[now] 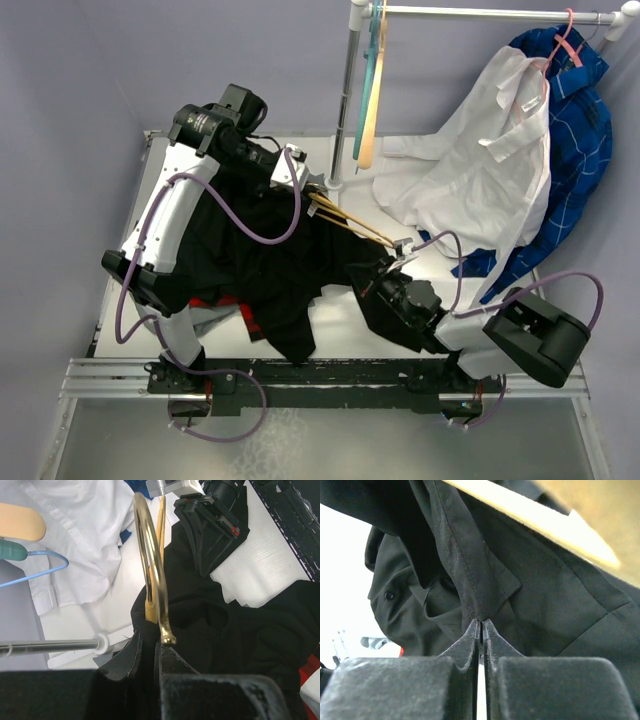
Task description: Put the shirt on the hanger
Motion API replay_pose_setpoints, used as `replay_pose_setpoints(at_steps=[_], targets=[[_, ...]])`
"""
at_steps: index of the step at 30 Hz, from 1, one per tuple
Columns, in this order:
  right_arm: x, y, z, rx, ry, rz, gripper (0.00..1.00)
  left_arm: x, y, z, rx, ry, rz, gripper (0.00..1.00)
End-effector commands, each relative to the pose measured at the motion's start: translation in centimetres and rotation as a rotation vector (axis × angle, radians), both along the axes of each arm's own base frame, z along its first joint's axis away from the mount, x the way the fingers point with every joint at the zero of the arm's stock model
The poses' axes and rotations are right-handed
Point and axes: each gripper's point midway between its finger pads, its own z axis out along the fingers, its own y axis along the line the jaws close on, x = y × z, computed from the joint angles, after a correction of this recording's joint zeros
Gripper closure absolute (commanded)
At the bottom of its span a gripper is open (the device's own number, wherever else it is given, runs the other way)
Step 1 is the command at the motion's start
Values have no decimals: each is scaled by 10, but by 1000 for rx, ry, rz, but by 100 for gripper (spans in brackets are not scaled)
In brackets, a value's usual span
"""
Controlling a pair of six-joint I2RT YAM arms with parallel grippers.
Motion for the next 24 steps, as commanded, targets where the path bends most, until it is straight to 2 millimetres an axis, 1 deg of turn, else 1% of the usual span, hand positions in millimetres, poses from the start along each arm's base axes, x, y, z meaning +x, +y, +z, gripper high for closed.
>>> replay_pose_setpoints(at_steps=[1, 5, 6, 9, 10, 11, 12, 15, 17, 19, 22, 24], targets=[[3, -3, 29, 80, -80, -30, 100, -3, -2, 21, -52, -46, -8, 100], [-2, -28, 24, 51, -66, -105, 100, 0, 4, 19, -21, -73, 11, 100], [-3, -35, 21, 40, -52, -126, 100, 0, 5, 22, -23, -82, 15, 100], [-6, -58, 16, 40, -21, -206, 100, -1, 5, 38, -60, -95, 30, 100], [-7, -64, 10, 38, 11, -231, 100, -2, 5, 47, -86, -101, 37, 100], [-8, -71, 10, 46, 23, -256, 100, -3, 5, 54, -112, -105, 41, 100], [-8, -77, 17, 69, 14, -278, 100, -6, 6, 61, -136, -115, 38, 100], [-11, -86, 19, 79, 19, -305, 100, -16, 4, 80, -204, -109, 24, 100], [-12, -89, 20, 79, 18, -309, 100, -23, 2, 95, -257, -66, 14, 100], [-12, -88, 22, 85, 18, -307, 100, -31, 2, 104, -293, -37, -9, 100], [-7, -93, 29, 76, 8, -347, 100, -42, 3, 109, -308, -11, -32, 100], [-2, -95, 34, 47, 7, -376, 100, -48, 5, 103, -293, 0, -43, 100]])
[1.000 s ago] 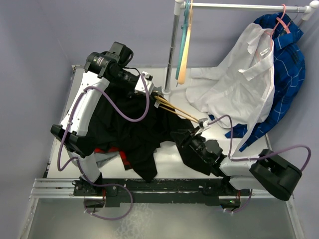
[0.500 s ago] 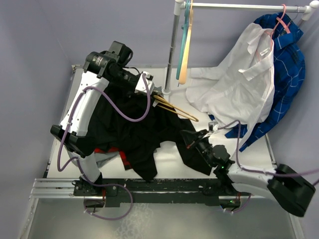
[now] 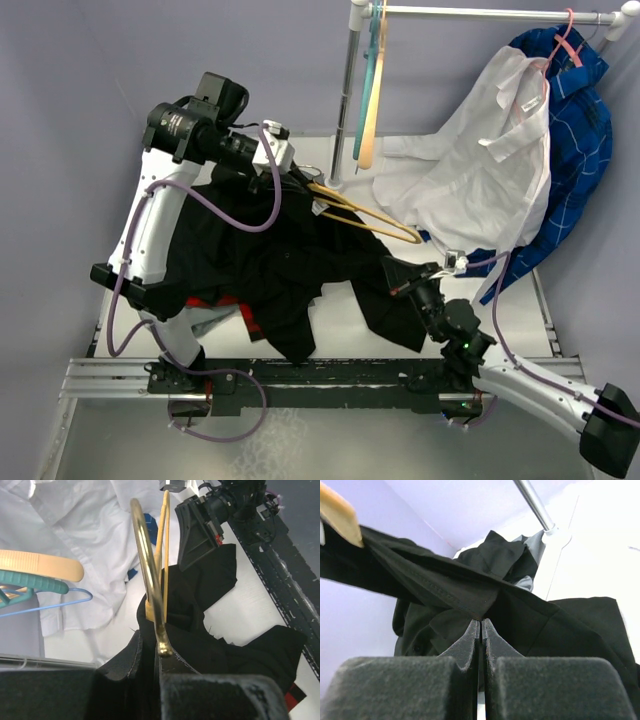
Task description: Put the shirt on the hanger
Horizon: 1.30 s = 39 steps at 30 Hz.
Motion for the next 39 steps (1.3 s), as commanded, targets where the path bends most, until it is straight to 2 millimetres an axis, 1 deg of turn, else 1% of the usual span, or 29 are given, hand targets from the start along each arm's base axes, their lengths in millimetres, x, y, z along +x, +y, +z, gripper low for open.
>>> replay_pose_setpoints(at_steps=[1, 3, 6, 8, 12, 16, 22, 26, 29, 32, 34, 36, 37, 38, 39], targets=[[14, -19, -27, -147, 103, -134, 100, -26, 7, 37, -108, -75, -58, 100], [19, -22, -22, -189, 102, -164, 100, -22, 11, 20, -47, -93, -35, 100], [22, -27, -13, -249, 85, -193, 100, -12, 20, -6, 56, -135, 4, 100], [23, -33, -10, -298, 85, -217, 100, -6, 27, -18, 114, -168, 25, 100], [21, -44, 2, -323, 68, -247, 100, 10, 36, -26, 181, -237, 82, 100], [19, -53, 10, -322, 68, -274, 100, 23, 42, -28, 229, -294, 123, 100], [16, -55, 16, -316, 79, -272, 100, 51, 52, -43, 335, -382, 193, 100], [18, -57, 24, -323, 74, -292, 100, 56, 56, -58, 391, -394, 199, 100], [20, -52, 34, -329, 69, -271, 100, 68, 55, -63, 400, -401, 255, 100], [20, -41, 43, -313, 68, -228, 100, 80, 52, -65, 400, -406, 316, 100], [20, -33, 50, -292, 66, -198, 100, 83, 49, -70, 418, -415, 335, 100], [20, -26, 61, -264, 57, -169, 100, 89, 46, -77, 440, -434, 363, 100], [21, -23, 68, -254, 50, -159, 100, 91, 44, -84, 455, -435, 373, 100], [21, -20, 81, -241, 32, -153, 100, 93, 42, -86, 461, -444, 381, 100], [22, -15, 89, -234, 22, -132, 100, 95, 39, -87, 455, -444, 390, 100]])
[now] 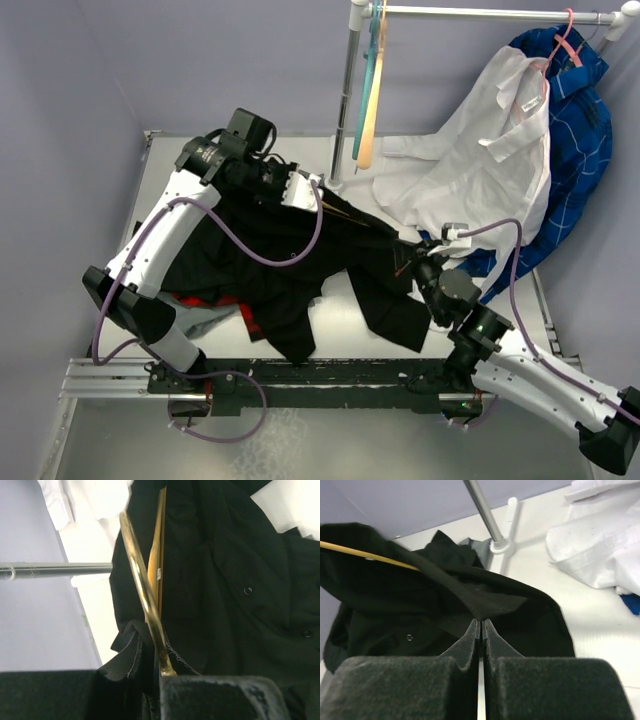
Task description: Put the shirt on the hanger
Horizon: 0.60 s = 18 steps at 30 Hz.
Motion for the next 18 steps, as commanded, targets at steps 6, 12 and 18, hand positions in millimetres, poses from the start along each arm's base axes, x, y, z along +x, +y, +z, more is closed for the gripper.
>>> replay_pose_setpoints(at_steps=[6, 12, 18], targets=[[6, 54, 70, 180, -88, 187, 100, 19, -24, 33, -141, -87, 137, 100], [10, 90, 77, 209, -120, 313, 100, -8, -45, 45, -271, 67, 86, 100], [5, 114, 95, 266, -167, 425, 100, -20, -53, 46, -330, 138, 70, 100]])
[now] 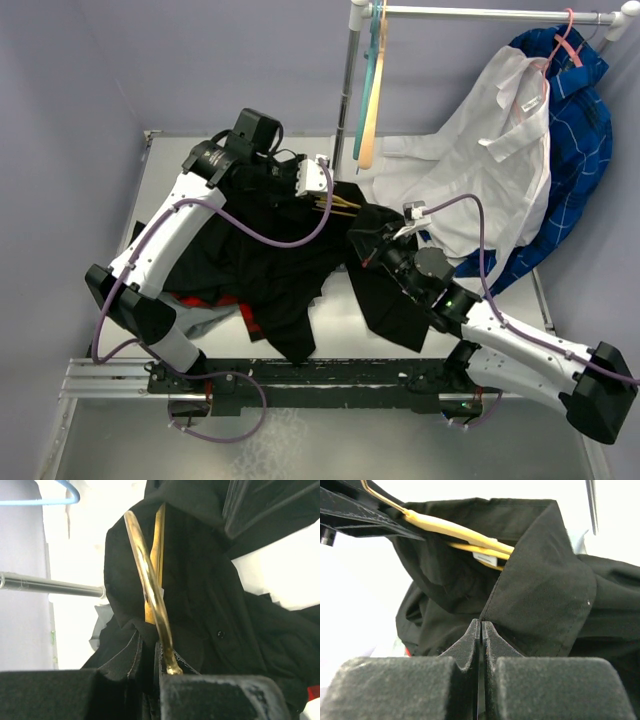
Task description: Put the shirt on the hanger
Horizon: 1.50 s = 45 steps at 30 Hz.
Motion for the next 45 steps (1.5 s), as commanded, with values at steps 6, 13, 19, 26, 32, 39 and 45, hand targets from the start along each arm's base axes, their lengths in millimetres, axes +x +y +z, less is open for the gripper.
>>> replay_pose_setpoints(at_steps=[6, 13, 19, 26, 32, 39, 45], targets=[[-19, 44, 86, 239, -161, 212, 100, -4, -20, 32, -176, -20, -7, 100], [-30, 68, 99, 271, -162, 287, 100, 8, -22, 27, -188, -38, 34, 100], [-31, 71, 91, 254, -137, 291, 100, 17, -19, 30, -186, -80, 75, 100], [-36, 55, 62, 51, -116, 271, 1, 13, -11, 43, -172, -133, 66, 100], [-49, 6, 73, -188, -217, 209, 0, -29, -13, 26, -158, -46, -109, 100], [-54, -47, 83, -513, -358, 140, 1, -71, -3, 7, -109, -28, -305, 100], [-51, -52, 57, -696, -283, 263, 0, -86, 6, 2, -74, -59, -380, 100]])
